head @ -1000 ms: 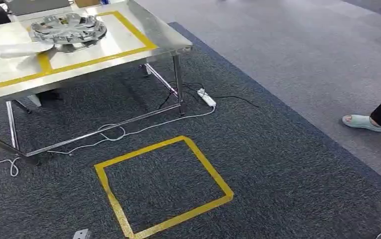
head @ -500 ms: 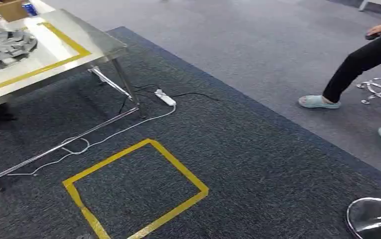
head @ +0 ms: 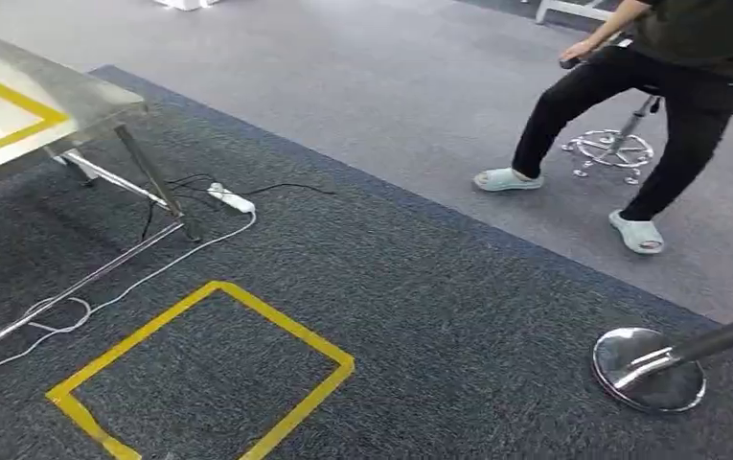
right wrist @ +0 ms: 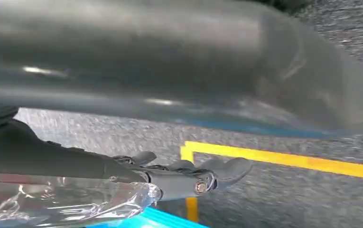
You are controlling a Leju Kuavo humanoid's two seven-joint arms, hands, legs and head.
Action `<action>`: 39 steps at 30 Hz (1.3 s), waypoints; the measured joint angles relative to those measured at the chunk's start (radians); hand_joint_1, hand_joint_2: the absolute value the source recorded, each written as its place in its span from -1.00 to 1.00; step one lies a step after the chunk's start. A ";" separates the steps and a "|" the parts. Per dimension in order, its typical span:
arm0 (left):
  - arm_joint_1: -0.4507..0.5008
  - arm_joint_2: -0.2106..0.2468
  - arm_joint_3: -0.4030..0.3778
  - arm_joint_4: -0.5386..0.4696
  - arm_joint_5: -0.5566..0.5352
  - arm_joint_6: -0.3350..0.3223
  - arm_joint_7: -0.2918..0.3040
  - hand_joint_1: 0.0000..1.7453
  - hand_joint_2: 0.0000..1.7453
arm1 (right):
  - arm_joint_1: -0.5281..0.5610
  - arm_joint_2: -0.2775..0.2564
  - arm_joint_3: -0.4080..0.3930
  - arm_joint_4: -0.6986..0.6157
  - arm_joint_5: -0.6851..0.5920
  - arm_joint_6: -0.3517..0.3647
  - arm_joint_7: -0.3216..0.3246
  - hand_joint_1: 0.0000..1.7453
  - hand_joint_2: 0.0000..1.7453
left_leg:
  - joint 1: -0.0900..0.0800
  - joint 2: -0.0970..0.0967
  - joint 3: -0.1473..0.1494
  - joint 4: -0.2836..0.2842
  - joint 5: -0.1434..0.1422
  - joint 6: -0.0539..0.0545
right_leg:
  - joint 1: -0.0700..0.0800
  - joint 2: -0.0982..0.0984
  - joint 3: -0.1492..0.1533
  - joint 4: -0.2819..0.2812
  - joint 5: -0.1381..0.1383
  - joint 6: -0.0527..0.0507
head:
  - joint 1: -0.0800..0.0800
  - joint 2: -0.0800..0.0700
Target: Take the parts from the cabinet and place them on the table.
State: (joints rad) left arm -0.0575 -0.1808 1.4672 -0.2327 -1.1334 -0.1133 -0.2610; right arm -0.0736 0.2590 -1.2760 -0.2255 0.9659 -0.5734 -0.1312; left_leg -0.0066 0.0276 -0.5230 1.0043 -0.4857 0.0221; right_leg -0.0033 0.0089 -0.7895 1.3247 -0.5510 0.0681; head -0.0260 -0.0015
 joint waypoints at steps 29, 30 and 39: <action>-0.010 -0.001 -0.002 0.000 -0.009 -0.013 0.029 -1.00 -1.00 | 0.005 0.001 -0.005 0.000 0.002 0.003 0.012 -1.00 -1.00 | 0.009 -0.031 0.012 -0.035 0.023 -0.013 | -0.010 0.027 0.090 -0.169 0.070 -0.002 | -0.003 0.000; -0.006 -0.001 -0.002 0.000 -0.010 -0.013 0.029 -1.00 -1.00 | 0.004 0.001 -0.005 0.000 0.002 0.003 0.013 -1.00 -1.00 | 0.006 -0.011 0.011 -0.035 0.022 -0.011 | -0.010 0.012 0.048 -0.072 0.025 -0.002 | -0.003 0.000; -0.003 0.000 -0.005 0.000 -0.018 -0.028 0.047 -1.00 -1.00 | 0.005 0.000 -0.008 0.000 0.002 0.025 0.018 -1.00 -1.00 | 0.004 0.094 0.026 -0.020 0.001 -0.046 | -0.016 -0.065 0.198 -0.279 0.106 -0.017 | -0.003 0.000</action>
State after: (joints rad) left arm -0.0601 -0.1804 1.4626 -0.2331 -1.1517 -0.1412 -0.2140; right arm -0.0685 0.2586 -1.2837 -0.2255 0.9682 -0.5486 -0.1133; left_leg -0.0023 0.1214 -0.4971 0.9848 -0.4850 -0.0244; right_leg -0.0196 -0.0559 -0.5918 1.0455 -0.4453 0.0511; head -0.0294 -0.0015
